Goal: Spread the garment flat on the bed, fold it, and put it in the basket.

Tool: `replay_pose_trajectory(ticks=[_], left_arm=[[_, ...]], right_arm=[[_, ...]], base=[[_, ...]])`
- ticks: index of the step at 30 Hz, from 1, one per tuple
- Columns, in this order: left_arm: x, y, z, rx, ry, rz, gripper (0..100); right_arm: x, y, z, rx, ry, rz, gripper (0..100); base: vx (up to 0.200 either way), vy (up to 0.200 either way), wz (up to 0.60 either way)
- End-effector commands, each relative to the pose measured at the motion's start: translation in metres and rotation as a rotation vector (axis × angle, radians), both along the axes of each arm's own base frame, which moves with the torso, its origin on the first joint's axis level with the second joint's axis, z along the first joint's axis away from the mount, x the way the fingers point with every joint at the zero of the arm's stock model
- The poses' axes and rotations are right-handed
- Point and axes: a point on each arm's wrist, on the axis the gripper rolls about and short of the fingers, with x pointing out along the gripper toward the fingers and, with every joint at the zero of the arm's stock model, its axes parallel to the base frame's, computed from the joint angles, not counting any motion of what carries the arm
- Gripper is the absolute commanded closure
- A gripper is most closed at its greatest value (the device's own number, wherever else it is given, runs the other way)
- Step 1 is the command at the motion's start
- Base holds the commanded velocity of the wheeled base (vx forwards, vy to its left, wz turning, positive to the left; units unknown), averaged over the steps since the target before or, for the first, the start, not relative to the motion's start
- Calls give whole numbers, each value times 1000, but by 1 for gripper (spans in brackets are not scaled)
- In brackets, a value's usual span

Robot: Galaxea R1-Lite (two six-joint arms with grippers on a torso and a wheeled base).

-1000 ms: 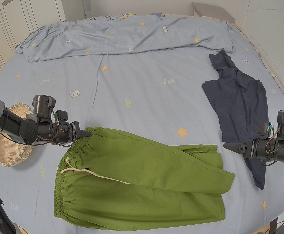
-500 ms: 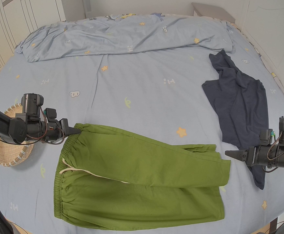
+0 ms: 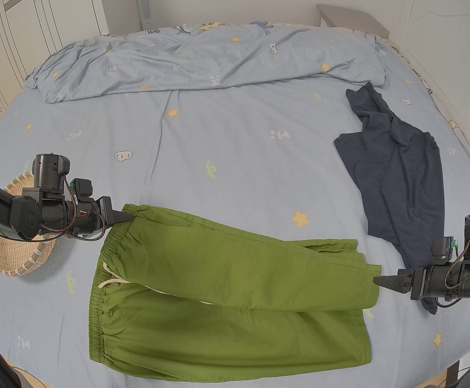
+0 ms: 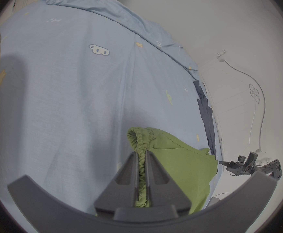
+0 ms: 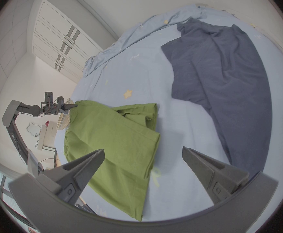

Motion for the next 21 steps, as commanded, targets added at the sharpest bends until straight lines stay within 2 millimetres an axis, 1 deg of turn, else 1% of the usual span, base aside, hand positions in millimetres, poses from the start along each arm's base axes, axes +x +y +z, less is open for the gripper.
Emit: replay_pose_trajectory(ticks=[1,2,3,4,6,10,11,12,13,18,19,21], left_arm=[[-1,0,1,0,-4,-1,100],[-1,0,1,0,-4,-1,100],[-1,0,1,0,-4,-1,100],[-1,0,2,0,-6,-1,100],[-1,0,2,-2,-5,0,100],[-1,0,2,-2,-5,0,100],[-1,0,2,-2,-5,0,100],[-1,0,2,-2,-5,0,100],[-1,0,2,-2,-5,0,100],[-1,0,2,-3,-4,2,100],[-1,0,2,-3,-4,1,100],[-1,0,2,-3,-5,2,100]], right_arm=[[0,4,-4,11,21,35,0],[2,8,-9,15,46,59,0],[2,8,-9,15,46,59,0],[6,13,-15,11,76,80,0],[10,15,-20,9,88,86,0],[16,16,-24,10,80,88,0],[21,18,-29,13,77,90,0],[21,18,-29,13,77,90,0],[26,19,-34,12,74,94,0],[33,20,-42,15,58,92,0],[33,20,-43,17,52,91,100],[34,20,-42,20,47,88,100]], base=[[0,0,0],[0,0,0],[0,0,0],[0,0,0],[0,0,0],[0,0,0],[0,0,0],[0,0,0],[0,0,0],[0,0,0],[0,0,0],[0,0,0]])
